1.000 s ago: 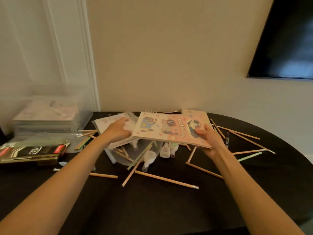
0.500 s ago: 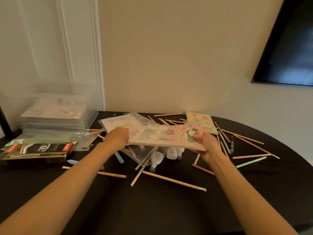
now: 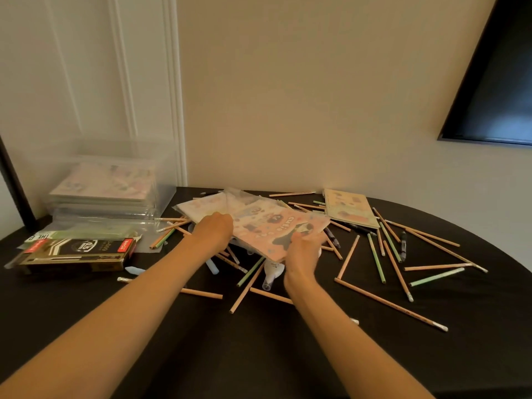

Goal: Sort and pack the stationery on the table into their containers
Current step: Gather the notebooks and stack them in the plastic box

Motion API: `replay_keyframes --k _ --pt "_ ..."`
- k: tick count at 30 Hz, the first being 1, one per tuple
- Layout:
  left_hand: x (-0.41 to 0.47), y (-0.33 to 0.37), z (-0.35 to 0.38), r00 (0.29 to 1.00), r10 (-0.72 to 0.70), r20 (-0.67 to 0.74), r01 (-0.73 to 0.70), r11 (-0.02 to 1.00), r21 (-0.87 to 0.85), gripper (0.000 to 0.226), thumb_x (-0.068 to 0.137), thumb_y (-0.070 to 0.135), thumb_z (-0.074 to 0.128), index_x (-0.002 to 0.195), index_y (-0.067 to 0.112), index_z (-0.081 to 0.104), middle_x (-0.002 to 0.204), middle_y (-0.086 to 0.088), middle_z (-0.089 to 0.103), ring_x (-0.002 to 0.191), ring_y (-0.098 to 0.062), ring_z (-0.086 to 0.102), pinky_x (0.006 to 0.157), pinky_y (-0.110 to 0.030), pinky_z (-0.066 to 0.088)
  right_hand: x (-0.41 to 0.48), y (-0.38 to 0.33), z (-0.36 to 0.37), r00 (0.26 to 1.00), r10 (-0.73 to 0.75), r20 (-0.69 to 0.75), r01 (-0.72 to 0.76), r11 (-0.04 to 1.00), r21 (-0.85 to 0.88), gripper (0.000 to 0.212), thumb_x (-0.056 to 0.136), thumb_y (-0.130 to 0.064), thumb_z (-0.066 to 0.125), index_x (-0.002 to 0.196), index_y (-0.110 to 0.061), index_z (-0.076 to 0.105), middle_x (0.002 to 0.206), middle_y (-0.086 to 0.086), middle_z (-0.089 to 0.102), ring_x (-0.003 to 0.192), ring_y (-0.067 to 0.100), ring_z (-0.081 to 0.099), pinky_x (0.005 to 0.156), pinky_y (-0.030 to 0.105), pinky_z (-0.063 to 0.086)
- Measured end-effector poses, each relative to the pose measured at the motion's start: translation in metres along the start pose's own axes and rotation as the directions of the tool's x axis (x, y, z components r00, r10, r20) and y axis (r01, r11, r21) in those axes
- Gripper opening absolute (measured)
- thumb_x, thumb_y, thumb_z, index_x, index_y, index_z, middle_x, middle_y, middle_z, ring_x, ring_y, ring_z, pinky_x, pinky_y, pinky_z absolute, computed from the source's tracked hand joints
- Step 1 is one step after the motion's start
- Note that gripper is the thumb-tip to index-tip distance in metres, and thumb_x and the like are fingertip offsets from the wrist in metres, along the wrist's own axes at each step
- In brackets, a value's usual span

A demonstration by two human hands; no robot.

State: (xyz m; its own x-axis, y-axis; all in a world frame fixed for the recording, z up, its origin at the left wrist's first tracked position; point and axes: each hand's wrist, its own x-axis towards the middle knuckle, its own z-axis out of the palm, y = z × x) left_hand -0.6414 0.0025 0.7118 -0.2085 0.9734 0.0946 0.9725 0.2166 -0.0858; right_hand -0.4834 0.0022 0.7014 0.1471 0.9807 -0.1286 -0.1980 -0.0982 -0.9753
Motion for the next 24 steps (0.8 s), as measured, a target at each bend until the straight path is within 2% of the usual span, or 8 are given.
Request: replay_keyframes --k 3,5,8,11,13,15,21,24 --pt "-0.002 0.003 0.004 0.999 0.034 0.006 -0.034 0.999 0.002 0.027 0.094 0.007 0.045 0.120 0.005 0.049 0.123 -0.014 0.051 0.114 -0.030 0.051 0.089 -0.035 0.043 -0.007 0.014 0.014 0.994 0.056 0.091 -0.055 0.998 -0.007 0.036 0.098 -0.007 0.035 0.132 -0.010 0.024 0.103 0.007 0.049 0.080 0.013 0.052 0.069 0.029 0.048" --pt "-0.004 0.001 0.005 1.000 0.019 0.016 -0.019 1.000 -0.013 0.026 0.095 0.009 0.044 0.120 0.006 0.050 0.122 -0.013 0.052 0.113 -0.031 0.052 0.088 -0.035 0.044 -0.005 0.024 0.019 0.981 0.130 0.141 -0.134 0.991 0.020 0.037 0.097 -0.006 0.035 0.133 -0.011 0.028 0.112 0.010 0.054 0.094 0.023 0.059 0.080 0.041 0.054" --pt "-0.004 -0.003 0.007 1.000 -0.002 0.006 0.003 0.998 -0.062 0.025 0.096 0.015 0.040 0.117 0.007 0.052 0.120 -0.014 0.054 0.110 -0.031 0.053 0.084 -0.035 0.042 0.000 0.021 0.013 0.935 0.274 0.224 -0.305 0.945 0.119 0.033 0.097 -0.005 0.033 0.129 -0.009 0.042 0.109 0.015 0.062 0.091 0.028 0.063 0.068 0.040 0.055" --pt "0.006 -0.002 0.008 0.999 -0.032 -0.037 0.024 0.983 -0.181 0.029 0.098 0.022 0.036 0.120 0.007 0.048 0.121 -0.012 0.054 0.110 -0.029 0.053 0.085 -0.036 0.040 0.000 0.010 0.004 0.883 0.354 0.309 -0.404 0.908 0.114 0.028 0.094 0.003 0.037 0.121 0.004 0.045 0.105 0.022 0.063 0.095 0.034 0.061 0.069 0.038 0.050" --pt "0.018 0.001 0.008 0.998 -0.020 -0.065 0.003 0.969 -0.247 0.037 0.098 0.021 0.033 0.132 0.006 0.038 0.128 -0.013 0.050 0.115 -0.030 0.049 0.090 -0.040 0.040 0.004 0.005 0.003 0.865 0.363 0.346 -0.417 0.904 0.097 0.039 0.093 0.010 0.038 0.131 0.006 0.040 0.106 0.022 0.062 0.101 0.037 0.060 0.065 0.039 0.052" --pt "0.028 0.004 0.008 0.996 0.014 -0.083 -0.036 0.960 -0.276 0.040 0.099 0.021 0.032 0.137 0.009 0.034 0.131 -0.013 0.046 0.117 -0.030 0.047 0.093 -0.042 0.041 0.012 0.005 0.005 0.867 0.339 0.364 -0.411 0.901 0.140 0.052 0.091 0.017 0.035 0.138 -0.004 0.036 0.124 0.023 0.055 0.110 0.040 0.057 0.058 0.041 0.055" --pt "0.037 0.011 0.006 0.985 0.057 -0.164 -0.122 0.899 -0.421 0.029 0.099 0.020 0.039 0.125 0.010 0.048 0.125 -0.012 0.054 0.114 -0.029 0.050 0.094 -0.041 0.040 0.028 0.003 0.023 0.850 0.296 0.435 -0.411 0.890 0.196 0.056 0.091 0.018 0.032 0.139 -0.011 0.037 0.127 0.022 0.053 0.110 0.041 0.055 0.046 0.037 0.056" --pt "0.037 0.004 0.006 0.984 0.113 -0.141 -0.163 0.892 -0.423 0.031 0.097 0.024 0.043 0.126 0.013 0.046 0.123 -0.012 0.056 0.110 -0.030 0.052 0.090 -0.040 0.043 0.034 0.004 0.042 0.835 0.308 0.457 -0.438 0.874 0.211 0.059 0.091 0.017 0.031 0.140 -0.016 0.036 0.128 0.021 0.052 0.113 0.041 0.054 0.056 0.042 0.056"
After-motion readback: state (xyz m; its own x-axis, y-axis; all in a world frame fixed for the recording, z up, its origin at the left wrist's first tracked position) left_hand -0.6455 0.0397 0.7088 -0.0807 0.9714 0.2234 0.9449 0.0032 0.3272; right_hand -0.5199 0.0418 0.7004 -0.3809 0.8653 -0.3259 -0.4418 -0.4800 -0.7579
